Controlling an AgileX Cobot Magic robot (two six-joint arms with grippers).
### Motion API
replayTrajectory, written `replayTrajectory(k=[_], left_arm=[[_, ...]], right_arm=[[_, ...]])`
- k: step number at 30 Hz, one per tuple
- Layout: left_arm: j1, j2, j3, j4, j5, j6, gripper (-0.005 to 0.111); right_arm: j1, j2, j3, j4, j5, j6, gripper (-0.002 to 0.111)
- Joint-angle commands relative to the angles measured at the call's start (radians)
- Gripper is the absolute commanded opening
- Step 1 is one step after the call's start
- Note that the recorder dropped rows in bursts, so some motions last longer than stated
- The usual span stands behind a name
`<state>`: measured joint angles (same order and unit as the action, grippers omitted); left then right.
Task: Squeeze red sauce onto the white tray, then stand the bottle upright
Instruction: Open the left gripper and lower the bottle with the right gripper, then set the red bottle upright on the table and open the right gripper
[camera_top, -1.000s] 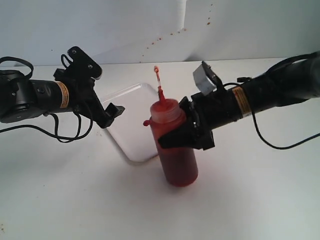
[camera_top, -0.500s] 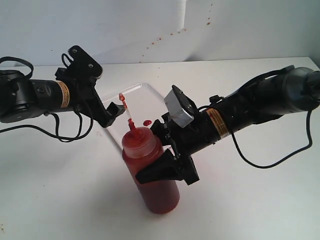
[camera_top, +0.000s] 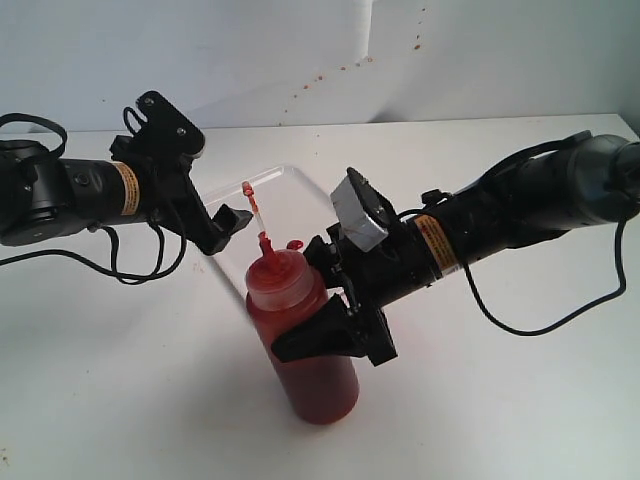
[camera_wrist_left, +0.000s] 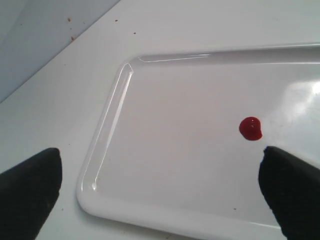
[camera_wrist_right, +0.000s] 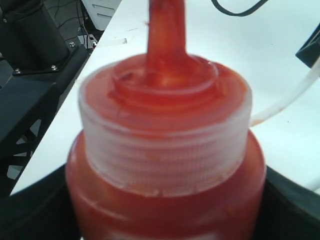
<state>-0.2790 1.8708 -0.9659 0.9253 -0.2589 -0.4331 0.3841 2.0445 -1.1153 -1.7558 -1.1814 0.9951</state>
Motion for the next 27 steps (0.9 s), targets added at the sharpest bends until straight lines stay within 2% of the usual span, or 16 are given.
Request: replayTrajectory(k=[1,4,5,7,27], left_arm=[[0.001,-0.007,0.006,-0.003,-0.003,0.001,0.105],[0.001,-0.007,0.006,-0.003,0.002,0.001,0.105],[0.001,-0.007,0.006,-0.003,0.002,0.001,0.105],[0.001,-0.007,0.006,-0.003,0.002,0.001,0.105],[0.001,-0.007,0.006,-0.003,0.002,0.001,0.105]], right_arm=[[-0.006,-0.014,0.002,0.04,-0.018,-0.001,0.043],[-0.006,-0.014,0.002,0.04,-0.018,0.004,0.085],[-0.006,-0.014,0.002,0.04,-0.018,0.017,0.095],[-0.006,-0.014,0.002,0.04,-0.018,0.058,0.105],[-0.024,-0.016,-0.052,0.059,-0.04,0.102,0.105]])
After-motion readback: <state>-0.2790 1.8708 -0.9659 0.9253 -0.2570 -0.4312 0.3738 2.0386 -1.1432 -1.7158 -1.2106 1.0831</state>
